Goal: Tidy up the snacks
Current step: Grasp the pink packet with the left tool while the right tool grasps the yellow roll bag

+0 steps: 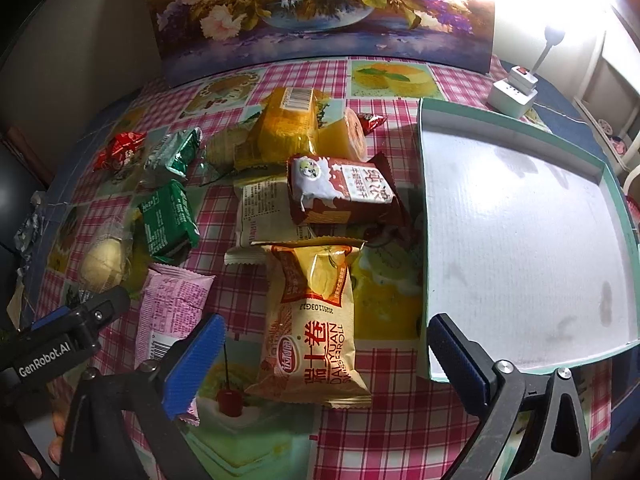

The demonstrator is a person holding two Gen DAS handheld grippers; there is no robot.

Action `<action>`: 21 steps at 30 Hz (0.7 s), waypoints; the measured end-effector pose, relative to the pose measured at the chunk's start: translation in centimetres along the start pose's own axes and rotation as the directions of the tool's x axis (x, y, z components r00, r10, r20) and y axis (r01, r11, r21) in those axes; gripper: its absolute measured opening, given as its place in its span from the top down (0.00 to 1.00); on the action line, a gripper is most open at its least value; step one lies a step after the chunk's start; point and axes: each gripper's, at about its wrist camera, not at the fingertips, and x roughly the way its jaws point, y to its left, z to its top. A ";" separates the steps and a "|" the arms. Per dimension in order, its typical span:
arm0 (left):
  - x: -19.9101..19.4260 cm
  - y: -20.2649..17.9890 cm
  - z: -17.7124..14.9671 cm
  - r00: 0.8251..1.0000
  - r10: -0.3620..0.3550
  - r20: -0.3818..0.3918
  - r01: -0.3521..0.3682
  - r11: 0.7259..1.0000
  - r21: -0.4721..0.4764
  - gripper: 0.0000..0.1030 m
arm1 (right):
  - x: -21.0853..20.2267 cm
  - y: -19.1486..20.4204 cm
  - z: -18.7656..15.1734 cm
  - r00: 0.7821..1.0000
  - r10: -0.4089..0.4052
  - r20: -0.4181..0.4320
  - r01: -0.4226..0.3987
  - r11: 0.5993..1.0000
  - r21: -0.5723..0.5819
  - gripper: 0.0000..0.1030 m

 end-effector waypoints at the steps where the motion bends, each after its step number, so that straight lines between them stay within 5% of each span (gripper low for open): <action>1: 0.0 0.1 0.1 1.000 -0.001 0.003 0.001 1.000 -0.001 0.00 | -0.3 -0.1 0.2 1.000 -0.006 0.017 0.006 1.000 0.000 0.02; 4: -0.2 0.1 0.0 1.000 -0.010 0.007 0.010 1.000 -0.003 0.00 | -1.0 -0.1 0.5 0.998 -0.007 0.066 0.007 1.000 -0.003 0.03; 13: -0.4 0.9 0.3 1.000 -0.001 -0.011 0.001 1.000 -0.027 0.00 | 0.6 1.0 0.1 0.999 0.049 -0.003 -0.049 0.998 -0.032 0.17; 21: -0.4 -1.4 0.2 0.999 -0.035 -0.020 0.036 0.996 0.077 0.00 | 1.9 -0.8 -0.3 0.997 0.031 -0.069 -0.027 0.998 0.060 0.30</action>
